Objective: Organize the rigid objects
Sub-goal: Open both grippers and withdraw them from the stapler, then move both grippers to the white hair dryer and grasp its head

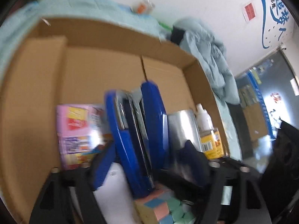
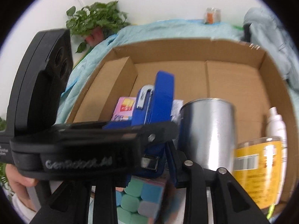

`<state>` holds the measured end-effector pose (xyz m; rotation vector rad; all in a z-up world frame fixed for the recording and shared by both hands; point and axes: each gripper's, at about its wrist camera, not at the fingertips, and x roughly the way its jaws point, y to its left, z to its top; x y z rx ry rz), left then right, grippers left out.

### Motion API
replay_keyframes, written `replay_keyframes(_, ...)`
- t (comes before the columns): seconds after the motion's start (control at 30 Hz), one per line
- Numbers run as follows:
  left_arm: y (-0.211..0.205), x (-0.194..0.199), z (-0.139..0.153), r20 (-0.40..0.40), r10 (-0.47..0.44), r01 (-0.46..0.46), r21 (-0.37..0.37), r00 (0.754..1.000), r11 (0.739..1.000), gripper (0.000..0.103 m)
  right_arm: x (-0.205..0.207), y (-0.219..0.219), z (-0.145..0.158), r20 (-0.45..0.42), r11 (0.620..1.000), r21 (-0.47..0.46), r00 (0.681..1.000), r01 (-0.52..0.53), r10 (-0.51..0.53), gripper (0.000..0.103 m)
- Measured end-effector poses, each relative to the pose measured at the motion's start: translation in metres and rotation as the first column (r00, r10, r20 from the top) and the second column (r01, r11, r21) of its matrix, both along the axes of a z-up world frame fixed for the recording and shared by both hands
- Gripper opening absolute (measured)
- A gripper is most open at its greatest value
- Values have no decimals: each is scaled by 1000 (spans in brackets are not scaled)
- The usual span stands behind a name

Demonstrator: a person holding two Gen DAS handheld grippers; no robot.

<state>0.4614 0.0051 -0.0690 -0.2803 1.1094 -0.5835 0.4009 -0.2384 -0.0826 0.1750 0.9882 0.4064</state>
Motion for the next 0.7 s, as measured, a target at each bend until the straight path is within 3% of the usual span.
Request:
replay_keyframes(0.03, 7, -12, 15, 91, 48, -51, 34, 995, 998, 79, -13, -5, 13, 79, 1000, -7, 997, 15, -14, 67)
replay_keyframes(0.07, 12, -24, 29, 171, 84, -95, 59, 982, 994, 89, -27, -9, 22, 143, 999, -20, 989, 32, -29, 89)
replay_keyframes(0.1, 21, -51, 50, 323, 143, -186, 108, 935, 977, 95, -44, -14, 31, 225, 999, -21, 974, 48, -42, 95)
replay_keyframes(0.13, 27, -76, 65, 453, 178, -267, 140, 874, 954, 102, -65, -18, 39, 303, 995, -44, 950, 87, -70, 103)
replay_keyframes(0.17, 31, -94, 73, 535, 187, -311, 151, 824, 938, 103, -80, -21, 43, 352, 991, -69, 932, 116, -85, 103)
replay_keyframes(0.2, 33, -118, 82, 629, 177, -355, 168, 757, 920, 103, -90, -23, 44, 372, 989, -76, 924, 127, -90, 103)
replay_keyframes(0.23, 33, -139, 88, 684, 151, -378, 195, 714, 905, 103, -100, -24, 45, 382, 988, -73, 919, 135, -97, 103)
replay_keyframes(0.27, 33, -151, 90, 696, 133, -381, 214, 706, 900, 103, -109, -26, 44, 382, 987, -69, 918, 142, -106, 103)
replay_keyframes(0.3, 36, -164, 91, 690, 125, -373, 221, 713, 901, 103, -117, -27, 43, 380, 987, -65, 919, 144, -109, 103)
replay_keyframes(0.63, 78, -257, 82, 572, 178, -354, 213, 801, 911, 103, -175, -14, 35, 361, 997, -52, 932, 59, -36, 103)
replay_keyframes(0.7, 99, -279, 95, 572, 199, -383, 220, 795, 897, 103, -187, -13, 35, 360, 999, -45, 933, 30, -11, 103)
